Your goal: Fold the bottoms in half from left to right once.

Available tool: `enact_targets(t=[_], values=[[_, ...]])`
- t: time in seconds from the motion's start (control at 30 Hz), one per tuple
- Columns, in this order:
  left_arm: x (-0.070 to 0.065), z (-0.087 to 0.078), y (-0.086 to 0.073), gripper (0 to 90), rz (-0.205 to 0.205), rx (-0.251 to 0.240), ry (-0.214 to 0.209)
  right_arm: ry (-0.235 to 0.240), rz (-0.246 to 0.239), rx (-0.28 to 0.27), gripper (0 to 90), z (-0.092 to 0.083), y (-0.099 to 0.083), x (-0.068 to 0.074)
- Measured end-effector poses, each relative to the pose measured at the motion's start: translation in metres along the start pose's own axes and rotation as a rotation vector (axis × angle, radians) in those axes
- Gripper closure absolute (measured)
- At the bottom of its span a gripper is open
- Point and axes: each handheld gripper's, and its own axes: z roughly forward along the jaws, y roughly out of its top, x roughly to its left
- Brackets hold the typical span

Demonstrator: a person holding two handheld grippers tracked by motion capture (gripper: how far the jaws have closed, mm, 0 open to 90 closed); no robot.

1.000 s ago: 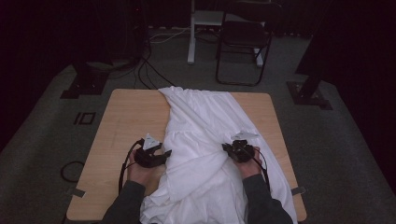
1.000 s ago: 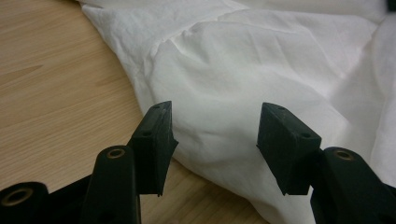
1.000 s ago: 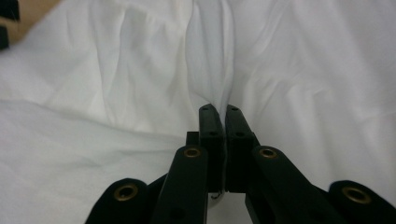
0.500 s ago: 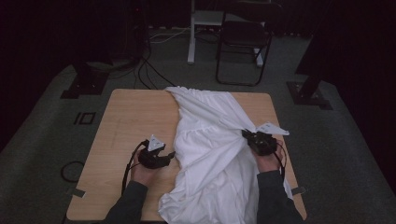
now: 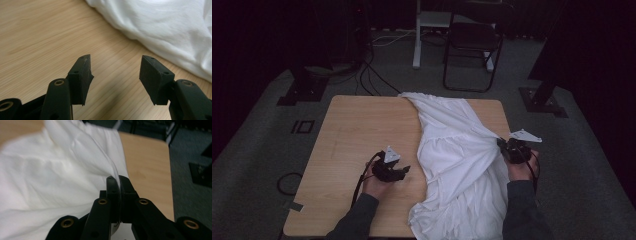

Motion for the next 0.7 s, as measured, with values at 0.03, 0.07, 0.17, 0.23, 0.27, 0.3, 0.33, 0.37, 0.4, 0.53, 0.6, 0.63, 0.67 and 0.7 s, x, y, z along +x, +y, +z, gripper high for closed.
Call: enact_targets(t=[0.03,0.07,0.17,0.23,0.27,0.3,0.33,0.37,0.4,0.53,0.6,0.63,0.67,0.7], values=[[-0.003,0.004,0.002,42.9,0.008,0.006,-0.005,-0.006,-0.001,0.017,88.4,0.004,-0.004,-0.001],[-0.006,0.009,0.004,42.5,0.014,0.011,-0.008,-0.013,0.0,0.035,88.4,0.008,-0.009,-0.002],[-0.013,0.022,0.013,40.3,0.023,0.02,-0.009,-0.023,0.006,0.084,88.4,0.02,-0.022,-0.003],[-0.015,0.029,0.02,38.0,0.001,0.01,-0.03,-0.024,0.01,0.103,88.4,0.026,-0.03,-0.004],[-0.016,0.033,0.023,37.6,-0.006,0.006,-0.039,-0.024,0.013,0.11,88.3,0.028,-0.033,-0.004],[-0.017,0.037,0.026,36.6,-0.01,0.007,-0.044,-0.024,0.016,0.118,88.3,0.029,-0.035,-0.004],[-0.018,0.04,0.029,35.0,-0.017,0.006,-0.06,-0.022,0.019,0.123,88.2,0.031,-0.037,-0.004],[-0.019,0.044,0.032,34.7,-0.022,0.006,-0.067,-0.021,0.02,0.127,88.2,0.032,-0.038,-0.004],[-0.02,0.048,0.034,34.2,-0.03,0.007,-0.072,-0.019,0.02,0.129,88.2,0.033,-0.039,-0.003],[-0.022,0.064,0.039,31.2,-0.07,0.03,-0.092,-0.013,0.019,0.139,88.1,0.035,-0.043,-0.002],[-0.023,0.071,0.041,31.6,-0.078,0.046,-0.097,-0.011,0.02,0.142,88.1,0.036,-0.044,-0.001],[-0.023,0.073,0.042,33.4,-0.074,0.058,-0.097,-0.01,0.023,0.142,88.0,0.036,-0.044,-0.001],[-0.025,0.075,0.043,36.3,-0.062,0.063,-0.09,-0.008,0.025,0.142,88.0,0.036,-0.045,-0.001],[-0.025,0.075,0.044,42.1,-0.058,0.07,-0.083,-0.005,0.027,0.142,88.0,0.036,-0.045,-0.001]])
